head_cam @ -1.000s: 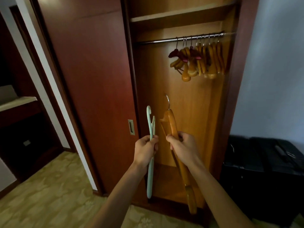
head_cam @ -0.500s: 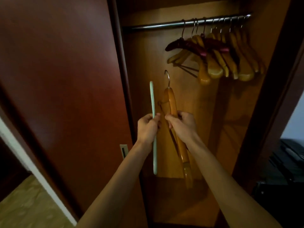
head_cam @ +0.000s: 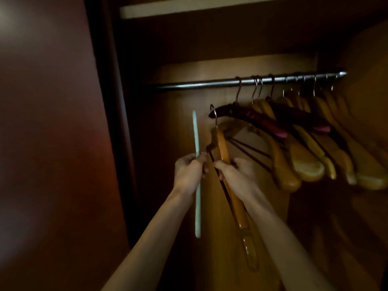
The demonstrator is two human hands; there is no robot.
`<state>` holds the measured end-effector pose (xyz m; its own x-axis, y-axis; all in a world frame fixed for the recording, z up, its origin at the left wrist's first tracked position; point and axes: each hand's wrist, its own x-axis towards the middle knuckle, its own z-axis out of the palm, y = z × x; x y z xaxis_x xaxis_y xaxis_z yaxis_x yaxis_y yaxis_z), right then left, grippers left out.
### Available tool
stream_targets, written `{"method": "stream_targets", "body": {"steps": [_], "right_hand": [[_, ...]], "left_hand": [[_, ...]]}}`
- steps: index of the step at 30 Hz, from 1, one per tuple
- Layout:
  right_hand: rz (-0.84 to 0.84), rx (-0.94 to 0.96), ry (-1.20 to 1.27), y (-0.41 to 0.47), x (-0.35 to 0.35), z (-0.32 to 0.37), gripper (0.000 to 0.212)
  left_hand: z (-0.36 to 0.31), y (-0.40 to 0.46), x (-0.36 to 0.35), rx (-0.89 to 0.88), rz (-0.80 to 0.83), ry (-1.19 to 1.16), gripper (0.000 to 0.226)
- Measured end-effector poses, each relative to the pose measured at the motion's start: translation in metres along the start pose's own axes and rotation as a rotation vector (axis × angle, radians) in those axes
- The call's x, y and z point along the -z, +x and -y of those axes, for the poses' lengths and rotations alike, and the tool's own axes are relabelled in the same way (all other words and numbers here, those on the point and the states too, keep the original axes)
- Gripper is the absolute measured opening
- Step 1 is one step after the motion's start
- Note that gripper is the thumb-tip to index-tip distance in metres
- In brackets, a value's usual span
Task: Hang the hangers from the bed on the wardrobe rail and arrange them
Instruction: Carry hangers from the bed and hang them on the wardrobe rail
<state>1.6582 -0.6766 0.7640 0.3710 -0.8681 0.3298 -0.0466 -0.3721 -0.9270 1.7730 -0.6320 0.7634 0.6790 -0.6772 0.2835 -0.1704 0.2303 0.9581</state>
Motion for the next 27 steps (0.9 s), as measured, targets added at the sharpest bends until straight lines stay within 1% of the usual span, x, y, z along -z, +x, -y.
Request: {"method": "stream_targets", "body": {"steps": [5, 9, 12, 16, 19, 23, 27], "right_hand": [[0.021, -0.012, 0.003, 0.067, -0.005, 0.025, 0.020], [0.023, -0.001, 0.046, 0.092, -0.002, 0.045, 0.021], [-0.007, 0.003, 0.059, 0.108, 0.002, 0.062, 0.024], [-0.059, -0.004, 0.112, 0.125, 0.008, 0.079, 0.027], [-0.034, -0.027, 0.122, 0.134, 0.013, 0.085, 0.019], [-0.009, -0.071, 0.110, 0.141, 0.022, 0.078, 0.016], [-0.020, -0.103, 0.082, 0.140, 0.035, 0.067, 0.022]], "left_hand": [[-0.032, 0.068, -0.019, -0.042, -0.005, 0.001, 0.022], [-0.055, 0.105, -0.031, -0.060, -0.004, 0.016, 0.024], [-0.067, 0.127, -0.040, -0.060, -0.008, 0.003, 0.025], [-0.079, 0.138, -0.054, -0.057, 0.026, -0.018, 0.028], [-0.086, 0.143, -0.064, -0.051, 0.042, -0.042, 0.028], [-0.084, 0.149, -0.078, -0.032, 0.056, -0.018, 0.027], [-0.074, 0.151, -0.096, 0.004, 0.108, 0.005, 0.023]]}}
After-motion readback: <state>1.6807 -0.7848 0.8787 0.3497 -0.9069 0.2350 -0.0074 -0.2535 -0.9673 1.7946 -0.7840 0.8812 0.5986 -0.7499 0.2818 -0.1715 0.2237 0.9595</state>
